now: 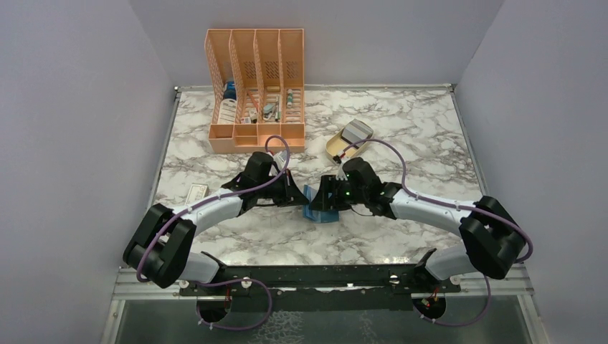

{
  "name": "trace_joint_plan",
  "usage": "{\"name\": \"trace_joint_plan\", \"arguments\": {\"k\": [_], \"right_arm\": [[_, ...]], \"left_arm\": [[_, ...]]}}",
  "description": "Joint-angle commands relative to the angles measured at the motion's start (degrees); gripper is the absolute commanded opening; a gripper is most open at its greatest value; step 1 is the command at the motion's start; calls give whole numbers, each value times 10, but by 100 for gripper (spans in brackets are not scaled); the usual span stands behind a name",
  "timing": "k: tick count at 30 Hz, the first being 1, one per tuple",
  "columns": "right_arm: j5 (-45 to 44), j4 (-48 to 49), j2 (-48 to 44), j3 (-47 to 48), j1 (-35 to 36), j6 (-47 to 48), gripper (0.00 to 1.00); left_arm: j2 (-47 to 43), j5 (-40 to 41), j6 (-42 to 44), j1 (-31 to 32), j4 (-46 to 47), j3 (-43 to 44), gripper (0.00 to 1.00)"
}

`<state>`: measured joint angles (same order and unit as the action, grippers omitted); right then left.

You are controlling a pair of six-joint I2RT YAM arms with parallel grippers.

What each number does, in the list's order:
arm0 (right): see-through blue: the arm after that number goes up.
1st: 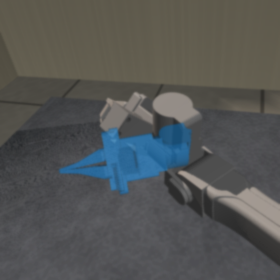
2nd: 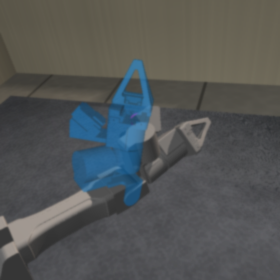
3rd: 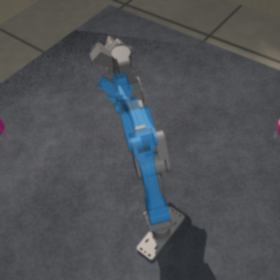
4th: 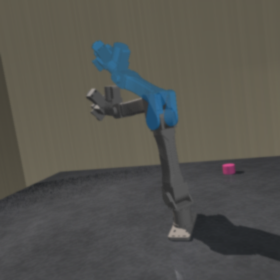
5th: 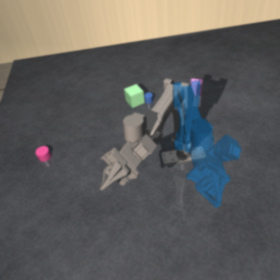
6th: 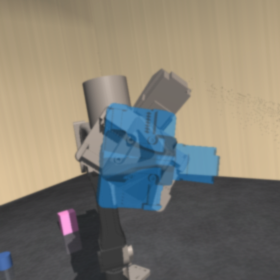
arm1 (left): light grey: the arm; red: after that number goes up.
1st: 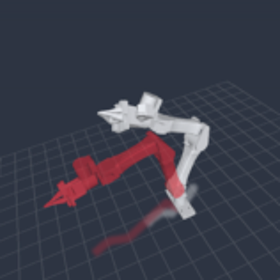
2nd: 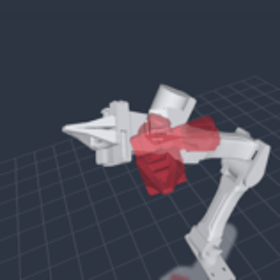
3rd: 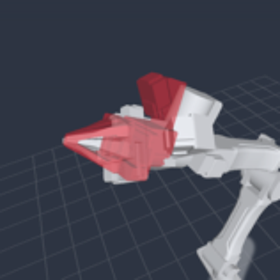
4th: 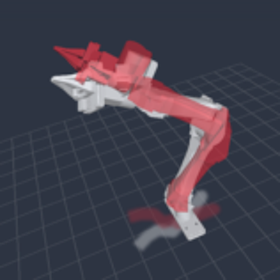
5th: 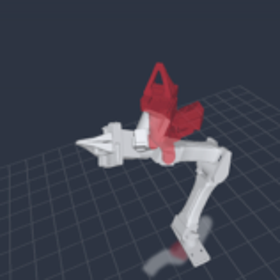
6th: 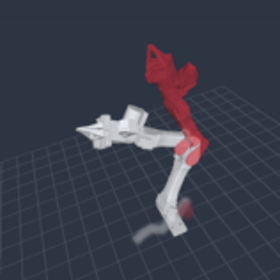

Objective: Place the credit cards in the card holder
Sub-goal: Open the card holder at the center of the board.

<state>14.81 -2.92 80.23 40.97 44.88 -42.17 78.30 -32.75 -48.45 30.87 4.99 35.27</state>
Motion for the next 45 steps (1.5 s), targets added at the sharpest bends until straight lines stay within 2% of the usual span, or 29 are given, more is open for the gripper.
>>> {"name": "trace_joint_plan", "arguments": {"k": [1, 16, 32, 45], "right_arm": [[20, 23, 20, 1, 0, -4, 63], [32, 40, 65, 1, 0, -8, 62], [44, 62, 46, -15, 0, -32, 63], [16, 36, 70, -11, 0, -24, 55]], "left_arm": [[-16, 12, 7, 3, 7, 1, 0], [-21, 13, 3, 3, 17, -13, 0], [-20, 16, -1, 3, 19, -21, 0], [-15, 15, -6, 3, 18, -23, 0]]}}
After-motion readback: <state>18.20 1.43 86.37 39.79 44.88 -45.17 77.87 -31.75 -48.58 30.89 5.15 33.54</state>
